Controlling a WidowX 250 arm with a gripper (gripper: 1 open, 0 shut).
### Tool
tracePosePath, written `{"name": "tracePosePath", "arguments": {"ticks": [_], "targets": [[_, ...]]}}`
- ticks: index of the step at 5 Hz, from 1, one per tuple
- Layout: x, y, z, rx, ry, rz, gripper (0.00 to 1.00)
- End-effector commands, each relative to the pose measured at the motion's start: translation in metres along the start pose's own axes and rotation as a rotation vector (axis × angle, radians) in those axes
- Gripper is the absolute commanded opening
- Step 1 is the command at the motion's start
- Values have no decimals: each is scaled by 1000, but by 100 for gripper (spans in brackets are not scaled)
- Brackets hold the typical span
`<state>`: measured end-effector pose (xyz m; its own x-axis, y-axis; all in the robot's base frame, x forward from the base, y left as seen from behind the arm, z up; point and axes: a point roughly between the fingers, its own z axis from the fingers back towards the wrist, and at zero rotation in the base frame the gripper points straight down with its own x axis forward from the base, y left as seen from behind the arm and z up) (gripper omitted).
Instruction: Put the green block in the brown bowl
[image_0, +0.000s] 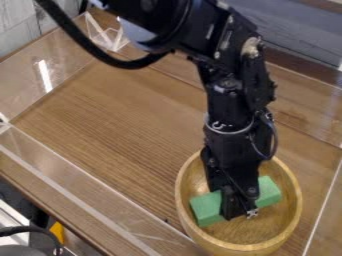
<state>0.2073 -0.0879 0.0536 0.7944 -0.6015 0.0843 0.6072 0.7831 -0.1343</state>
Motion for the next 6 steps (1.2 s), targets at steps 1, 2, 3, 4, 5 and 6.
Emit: {"name": "tracePosePath", "arguments": {"ticks": [1, 2, 3, 4, 5, 6], "targets": [[10, 5, 8, 11, -33, 7, 0], [11, 6, 8, 8, -32, 12, 0], [11, 5, 7, 4, -30, 17, 0], [12, 5, 6, 1, -28, 21, 0], [12, 5, 6, -3, -26, 26, 0], [13, 5, 6, -7, -24, 31, 0]]}}
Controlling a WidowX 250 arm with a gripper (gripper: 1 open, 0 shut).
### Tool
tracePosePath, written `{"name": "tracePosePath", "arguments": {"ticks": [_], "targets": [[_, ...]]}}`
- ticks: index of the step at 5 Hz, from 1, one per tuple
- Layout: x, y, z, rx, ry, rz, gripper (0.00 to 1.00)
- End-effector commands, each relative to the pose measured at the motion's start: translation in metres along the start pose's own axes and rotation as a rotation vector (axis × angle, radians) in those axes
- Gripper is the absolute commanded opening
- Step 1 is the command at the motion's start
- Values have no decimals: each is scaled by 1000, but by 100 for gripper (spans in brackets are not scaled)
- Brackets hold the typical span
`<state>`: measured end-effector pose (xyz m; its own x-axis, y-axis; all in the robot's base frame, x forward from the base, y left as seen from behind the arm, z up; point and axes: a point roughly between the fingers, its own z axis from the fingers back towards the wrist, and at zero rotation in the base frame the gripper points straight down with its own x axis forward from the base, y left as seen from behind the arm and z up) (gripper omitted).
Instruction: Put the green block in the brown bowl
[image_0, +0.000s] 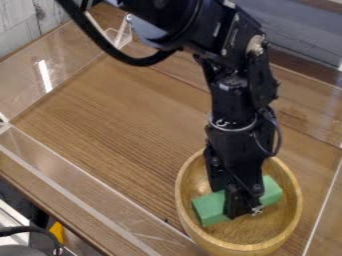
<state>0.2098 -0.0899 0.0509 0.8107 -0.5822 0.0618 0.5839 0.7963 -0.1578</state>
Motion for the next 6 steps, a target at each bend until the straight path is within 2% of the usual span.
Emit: {"name": "tracePosePath", "arguments": {"ticks": [1, 6], "targets": [[8, 6, 10, 13, -43, 14, 0], [3, 13, 12, 7, -43, 67, 0]]}}
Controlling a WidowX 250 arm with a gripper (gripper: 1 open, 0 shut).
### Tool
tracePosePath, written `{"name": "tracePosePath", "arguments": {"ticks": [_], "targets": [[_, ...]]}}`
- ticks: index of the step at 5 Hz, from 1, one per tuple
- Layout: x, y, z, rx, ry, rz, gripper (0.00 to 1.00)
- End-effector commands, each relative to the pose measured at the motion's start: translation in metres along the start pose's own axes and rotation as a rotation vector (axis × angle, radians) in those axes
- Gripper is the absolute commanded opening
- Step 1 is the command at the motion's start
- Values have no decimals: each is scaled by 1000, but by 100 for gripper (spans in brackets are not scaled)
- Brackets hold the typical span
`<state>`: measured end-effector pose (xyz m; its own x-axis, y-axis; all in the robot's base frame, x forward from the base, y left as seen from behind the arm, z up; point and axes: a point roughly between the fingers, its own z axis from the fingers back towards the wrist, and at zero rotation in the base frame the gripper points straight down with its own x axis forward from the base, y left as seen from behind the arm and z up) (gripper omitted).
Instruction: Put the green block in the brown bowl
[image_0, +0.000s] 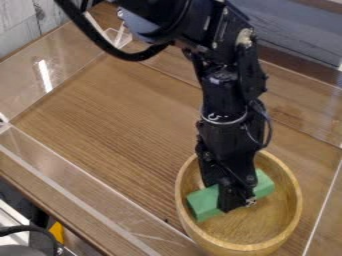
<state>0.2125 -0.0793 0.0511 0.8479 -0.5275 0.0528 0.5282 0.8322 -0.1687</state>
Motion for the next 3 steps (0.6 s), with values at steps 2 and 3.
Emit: {"name": "tracePosePath", "arguments": {"ticks": [2, 3], "targets": [[6, 4, 11, 10, -42, 26, 0], [5, 4, 11, 7, -42, 38, 0]]}}
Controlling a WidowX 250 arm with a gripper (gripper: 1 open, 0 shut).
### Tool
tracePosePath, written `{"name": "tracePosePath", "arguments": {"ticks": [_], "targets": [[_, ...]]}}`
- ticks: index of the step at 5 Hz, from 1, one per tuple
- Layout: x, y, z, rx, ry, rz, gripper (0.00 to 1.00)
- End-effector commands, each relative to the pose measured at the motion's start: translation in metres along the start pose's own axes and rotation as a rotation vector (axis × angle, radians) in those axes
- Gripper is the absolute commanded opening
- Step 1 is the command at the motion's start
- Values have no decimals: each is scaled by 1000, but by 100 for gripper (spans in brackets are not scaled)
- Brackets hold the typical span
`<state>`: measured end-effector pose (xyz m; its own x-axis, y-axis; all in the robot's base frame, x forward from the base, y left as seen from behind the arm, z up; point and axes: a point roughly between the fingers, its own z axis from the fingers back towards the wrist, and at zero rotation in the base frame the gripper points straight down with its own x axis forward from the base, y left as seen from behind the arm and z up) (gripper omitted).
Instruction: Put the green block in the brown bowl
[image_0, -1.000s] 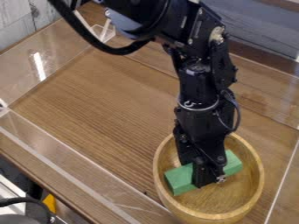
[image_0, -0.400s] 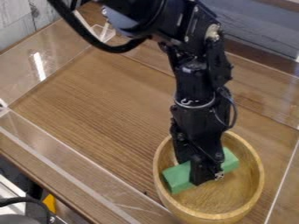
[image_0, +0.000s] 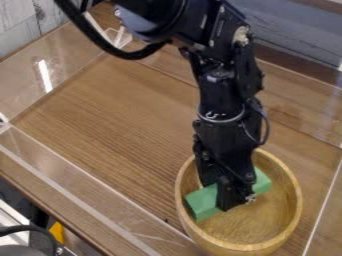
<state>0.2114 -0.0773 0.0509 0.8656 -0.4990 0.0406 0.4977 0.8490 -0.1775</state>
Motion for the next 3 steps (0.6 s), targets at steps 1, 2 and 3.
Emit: {"name": "tracePosePath", "arguments": {"ticks": [1, 2, 3], "targets": [[6, 3, 11, 11, -49, 16, 0], [6, 3, 12, 9, -49, 29, 0], [5, 3, 12, 6, -48, 41, 0]]}}
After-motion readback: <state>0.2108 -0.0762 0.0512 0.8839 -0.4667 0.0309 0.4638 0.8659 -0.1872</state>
